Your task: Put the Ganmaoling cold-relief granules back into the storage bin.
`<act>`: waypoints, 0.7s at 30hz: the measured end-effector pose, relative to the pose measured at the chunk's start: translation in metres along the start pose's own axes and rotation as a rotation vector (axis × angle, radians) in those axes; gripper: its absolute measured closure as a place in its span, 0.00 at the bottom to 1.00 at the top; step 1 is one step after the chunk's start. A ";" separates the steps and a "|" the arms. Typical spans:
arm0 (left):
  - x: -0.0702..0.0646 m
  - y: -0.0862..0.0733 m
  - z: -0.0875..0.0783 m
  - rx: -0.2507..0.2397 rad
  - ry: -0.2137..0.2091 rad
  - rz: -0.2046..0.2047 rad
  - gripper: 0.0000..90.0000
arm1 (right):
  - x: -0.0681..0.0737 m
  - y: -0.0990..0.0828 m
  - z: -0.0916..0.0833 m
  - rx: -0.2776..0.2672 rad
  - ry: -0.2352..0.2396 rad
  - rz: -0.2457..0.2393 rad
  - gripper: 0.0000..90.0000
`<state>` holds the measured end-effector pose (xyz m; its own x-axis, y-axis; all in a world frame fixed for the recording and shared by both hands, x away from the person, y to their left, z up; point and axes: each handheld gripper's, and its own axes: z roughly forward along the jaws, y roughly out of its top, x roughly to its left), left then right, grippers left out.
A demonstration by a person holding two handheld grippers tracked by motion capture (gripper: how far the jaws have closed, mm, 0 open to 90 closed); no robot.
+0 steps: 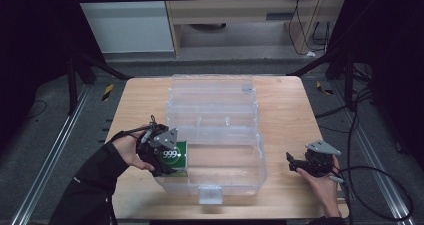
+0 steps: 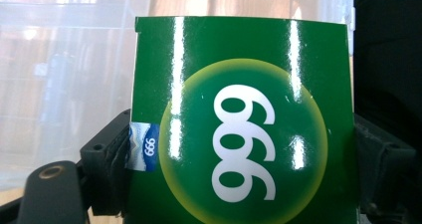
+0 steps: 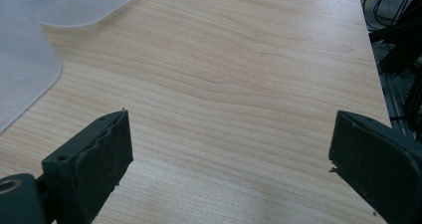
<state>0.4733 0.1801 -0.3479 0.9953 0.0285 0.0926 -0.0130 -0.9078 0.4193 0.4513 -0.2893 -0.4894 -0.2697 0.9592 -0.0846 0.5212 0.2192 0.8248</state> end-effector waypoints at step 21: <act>-0.006 -0.002 0.008 -0.012 -0.009 0.022 0.17 | 0.001 0.000 0.000 0.000 0.003 -0.006 0.04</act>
<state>0.4681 0.1785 -0.3563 0.9956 0.0050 0.0933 -0.0357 -0.9030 0.4282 0.4513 -0.2887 -0.4899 -0.2752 0.9574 -0.0874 0.5200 0.2247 0.8241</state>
